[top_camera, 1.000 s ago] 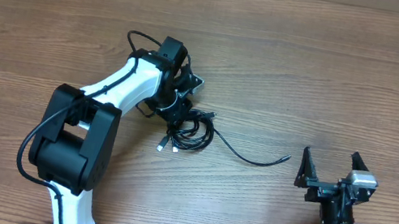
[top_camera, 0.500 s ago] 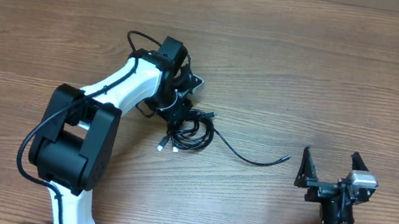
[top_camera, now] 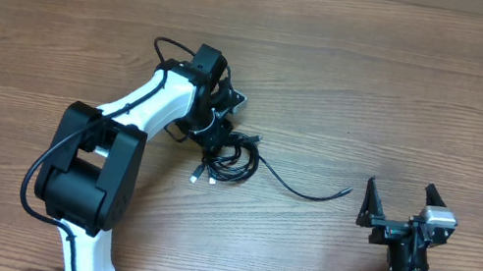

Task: Untangle cables
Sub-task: 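Lower the left gripper onto the coil and close on the cables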

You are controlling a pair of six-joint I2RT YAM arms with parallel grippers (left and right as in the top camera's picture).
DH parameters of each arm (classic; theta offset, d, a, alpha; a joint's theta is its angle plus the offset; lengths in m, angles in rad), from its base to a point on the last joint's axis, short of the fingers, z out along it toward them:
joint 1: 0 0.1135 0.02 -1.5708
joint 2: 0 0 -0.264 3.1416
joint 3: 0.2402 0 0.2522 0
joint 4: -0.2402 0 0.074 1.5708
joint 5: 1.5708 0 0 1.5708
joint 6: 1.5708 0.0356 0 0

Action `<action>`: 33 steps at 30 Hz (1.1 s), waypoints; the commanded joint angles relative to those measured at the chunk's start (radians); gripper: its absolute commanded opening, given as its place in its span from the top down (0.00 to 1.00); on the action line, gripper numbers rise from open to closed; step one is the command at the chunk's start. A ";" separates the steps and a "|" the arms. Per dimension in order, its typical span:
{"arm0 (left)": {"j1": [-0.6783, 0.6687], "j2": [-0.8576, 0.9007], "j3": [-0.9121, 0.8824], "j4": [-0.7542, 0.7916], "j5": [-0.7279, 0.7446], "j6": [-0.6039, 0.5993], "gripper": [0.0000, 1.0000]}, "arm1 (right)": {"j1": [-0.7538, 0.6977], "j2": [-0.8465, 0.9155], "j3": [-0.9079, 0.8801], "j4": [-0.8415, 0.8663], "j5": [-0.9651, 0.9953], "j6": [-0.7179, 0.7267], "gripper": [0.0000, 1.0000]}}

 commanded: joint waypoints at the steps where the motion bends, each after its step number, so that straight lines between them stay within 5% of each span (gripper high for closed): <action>1: 0.003 0.032 0.005 -0.006 -0.004 -0.012 0.96 | -0.001 -0.010 -0.010 0.003 0.014 0.009 0.00; 33: 0.003 0.032 0.024 -0.026 -0.004 -0.012 0.96 | -0.001 -0.010 -0.010 0.003 0.014 0.009 0.00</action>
